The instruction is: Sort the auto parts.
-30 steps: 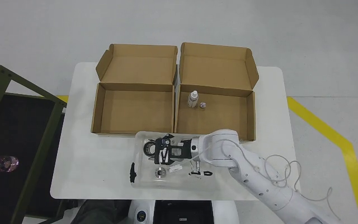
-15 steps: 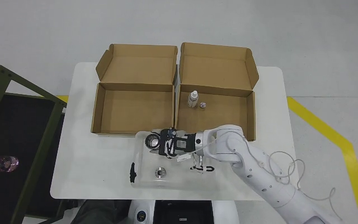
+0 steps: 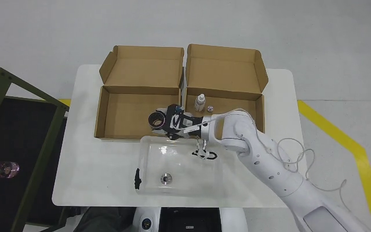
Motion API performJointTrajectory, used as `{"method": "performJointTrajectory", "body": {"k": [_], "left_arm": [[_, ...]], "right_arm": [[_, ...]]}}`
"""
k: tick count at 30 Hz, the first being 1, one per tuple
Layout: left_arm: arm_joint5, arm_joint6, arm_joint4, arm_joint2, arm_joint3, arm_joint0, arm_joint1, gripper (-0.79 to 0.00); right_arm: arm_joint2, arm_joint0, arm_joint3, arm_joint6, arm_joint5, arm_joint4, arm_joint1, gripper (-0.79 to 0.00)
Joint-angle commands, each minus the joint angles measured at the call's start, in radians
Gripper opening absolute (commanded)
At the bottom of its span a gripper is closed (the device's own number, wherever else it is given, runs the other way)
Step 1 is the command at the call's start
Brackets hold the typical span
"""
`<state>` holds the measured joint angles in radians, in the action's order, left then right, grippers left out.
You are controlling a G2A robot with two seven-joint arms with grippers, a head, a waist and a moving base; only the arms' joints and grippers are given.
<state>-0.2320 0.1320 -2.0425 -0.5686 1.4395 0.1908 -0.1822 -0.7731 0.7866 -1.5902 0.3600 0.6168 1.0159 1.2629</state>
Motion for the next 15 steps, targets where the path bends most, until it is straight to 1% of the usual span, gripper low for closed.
{"method": "performJointTrajectory", "body": {"k": [1, 15], "left_arm": [[0.000, 0.000, 0.000, 0.000, 0.000, 0.000, 0.000, 0.000], [0.000, 0.000, 0.000, 0.000, 0.000, 0.000, 0.000, 0.000]], "right_arm": [[0.010, -0.023, 0.030, -0.005, -0.015, -0.003, 0.009, -0.785], [0.094, -0.143, 0.245, -0.037, -0.127, 0.001, 0.080, -0.785]]}}
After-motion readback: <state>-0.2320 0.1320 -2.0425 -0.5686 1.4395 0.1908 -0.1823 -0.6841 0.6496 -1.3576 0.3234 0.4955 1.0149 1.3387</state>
